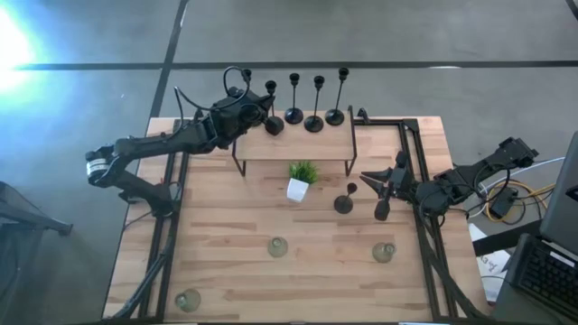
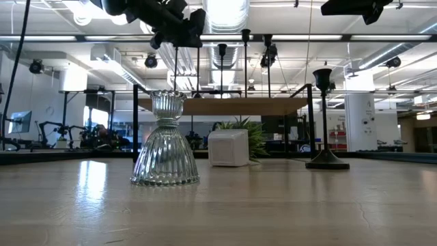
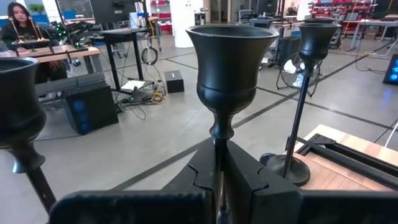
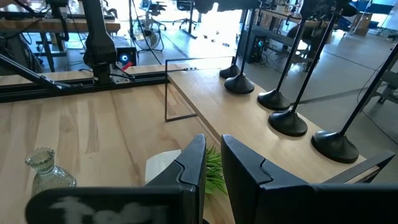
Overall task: Pick & Place candle stick holders
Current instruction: Put the large black candle holder on the shelf
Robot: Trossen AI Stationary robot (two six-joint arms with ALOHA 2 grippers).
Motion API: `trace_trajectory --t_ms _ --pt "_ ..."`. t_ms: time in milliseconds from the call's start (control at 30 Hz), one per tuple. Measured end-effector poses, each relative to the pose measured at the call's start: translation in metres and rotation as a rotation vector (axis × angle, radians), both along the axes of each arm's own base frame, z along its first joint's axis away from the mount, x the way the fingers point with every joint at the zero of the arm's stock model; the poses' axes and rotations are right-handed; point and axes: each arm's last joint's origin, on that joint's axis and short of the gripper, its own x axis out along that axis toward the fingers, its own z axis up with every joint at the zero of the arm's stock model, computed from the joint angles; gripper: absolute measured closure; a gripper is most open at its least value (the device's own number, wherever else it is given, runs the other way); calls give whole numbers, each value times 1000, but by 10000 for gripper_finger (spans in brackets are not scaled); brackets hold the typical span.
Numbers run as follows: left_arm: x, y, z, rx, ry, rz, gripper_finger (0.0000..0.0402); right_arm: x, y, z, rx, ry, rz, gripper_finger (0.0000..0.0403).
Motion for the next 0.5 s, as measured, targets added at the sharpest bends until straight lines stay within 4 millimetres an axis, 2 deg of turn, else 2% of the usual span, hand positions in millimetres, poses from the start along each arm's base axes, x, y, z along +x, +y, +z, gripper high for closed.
trace_trajectory --t_ms 500 --pt "-1 3 -3 -22 17 1 387 0 0 0 0 0 0 360"
